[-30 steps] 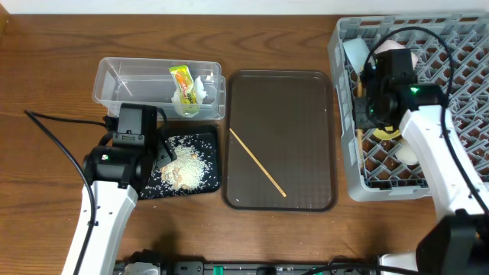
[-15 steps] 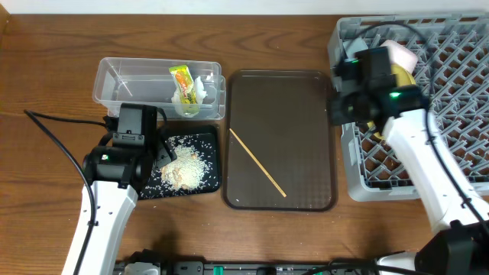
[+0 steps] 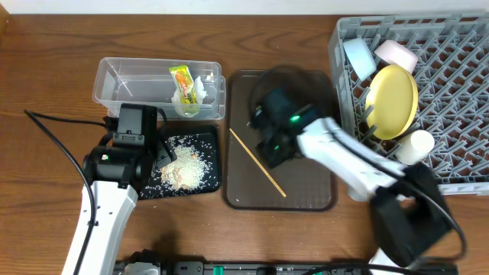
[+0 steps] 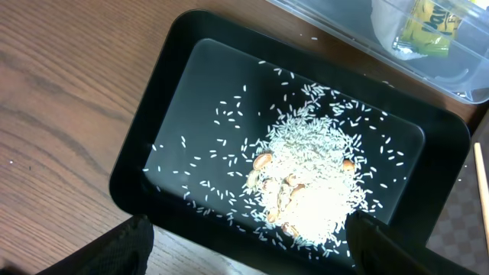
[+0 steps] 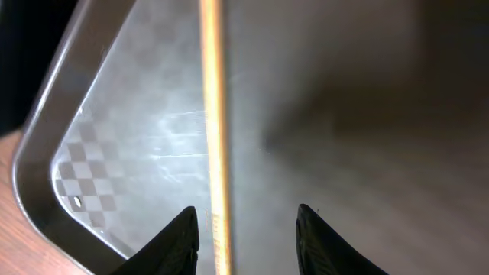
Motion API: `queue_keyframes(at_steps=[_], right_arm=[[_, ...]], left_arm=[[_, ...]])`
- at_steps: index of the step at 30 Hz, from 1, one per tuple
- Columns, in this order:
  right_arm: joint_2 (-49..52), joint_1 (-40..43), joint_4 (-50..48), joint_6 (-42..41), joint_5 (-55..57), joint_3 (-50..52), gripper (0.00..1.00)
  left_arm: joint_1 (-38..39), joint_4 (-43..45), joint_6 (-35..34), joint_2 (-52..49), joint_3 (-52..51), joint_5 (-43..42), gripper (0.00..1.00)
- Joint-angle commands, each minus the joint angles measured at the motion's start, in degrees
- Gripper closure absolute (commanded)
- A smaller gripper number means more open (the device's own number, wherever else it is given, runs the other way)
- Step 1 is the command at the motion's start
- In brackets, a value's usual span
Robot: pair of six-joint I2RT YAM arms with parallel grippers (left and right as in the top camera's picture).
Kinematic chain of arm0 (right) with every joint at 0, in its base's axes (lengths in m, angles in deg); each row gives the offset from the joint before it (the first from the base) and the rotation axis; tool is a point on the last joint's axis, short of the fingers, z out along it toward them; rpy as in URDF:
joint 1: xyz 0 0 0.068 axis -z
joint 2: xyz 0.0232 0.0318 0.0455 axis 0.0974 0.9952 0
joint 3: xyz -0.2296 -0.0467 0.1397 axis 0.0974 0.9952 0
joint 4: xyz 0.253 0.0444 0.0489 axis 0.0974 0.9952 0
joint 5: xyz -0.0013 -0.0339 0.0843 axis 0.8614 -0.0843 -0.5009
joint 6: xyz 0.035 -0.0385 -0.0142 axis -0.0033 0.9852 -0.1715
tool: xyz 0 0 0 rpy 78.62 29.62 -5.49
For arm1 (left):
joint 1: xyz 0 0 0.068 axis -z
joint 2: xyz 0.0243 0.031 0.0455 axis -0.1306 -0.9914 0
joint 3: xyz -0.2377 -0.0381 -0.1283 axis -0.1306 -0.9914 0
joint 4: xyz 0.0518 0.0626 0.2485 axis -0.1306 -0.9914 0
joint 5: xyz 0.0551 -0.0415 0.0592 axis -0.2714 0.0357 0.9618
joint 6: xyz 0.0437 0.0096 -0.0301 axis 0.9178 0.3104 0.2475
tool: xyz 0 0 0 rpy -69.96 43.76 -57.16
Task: Sort waste into correct bins and load items into the dishwasher rack
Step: 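Grasp the second chopstick and place it into the rack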
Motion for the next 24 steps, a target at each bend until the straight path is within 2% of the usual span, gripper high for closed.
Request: queue_keyframes(at_steps=[1,4,6,9,11,18,24], right_arm=[[4.0,-3.2,-0.9,-0.2,0.1,0.2,0.61],[7.0,-4.8,-1.2,-1.0,2.8,0.2,0.62],[8.2,-5.2,-1.2,-3.1,5.8,0.2,0.68],[8.2,-5.0,-1.2,-5.0,9.0,0.2,0.9],[7.5,-4.6,-1.0,-5.6,11.1,0.0,0.99],[-0.1,-0.1,1.8,-5.6,15.9,-2.2,0.99],[-11.6,8.4,1.7,-3.8,16.4,-2.6,0.99]], left_arm=[[-0.3,-0.1,-0.7,-0.1,0.5,1.1,0.17],[-0.3,-0.2,-0.7,-0.1,0.5,1.1,0.17],[-0.3,-0.3,-0.7,-0.1,0.5,1.1,0.17],[-0.3,-0.3,-0.7,-0.1,0.5,1.1,0.17],[-0.3,-0.2,-0.7,-0.1,0.5,1.1,0.17],[-0.3,-0.3,-0.7,-0.1,0.5,1.1,0.17],[-0.3,-0.3,-0.7,-0.1,0.5,1.1,0.17]])
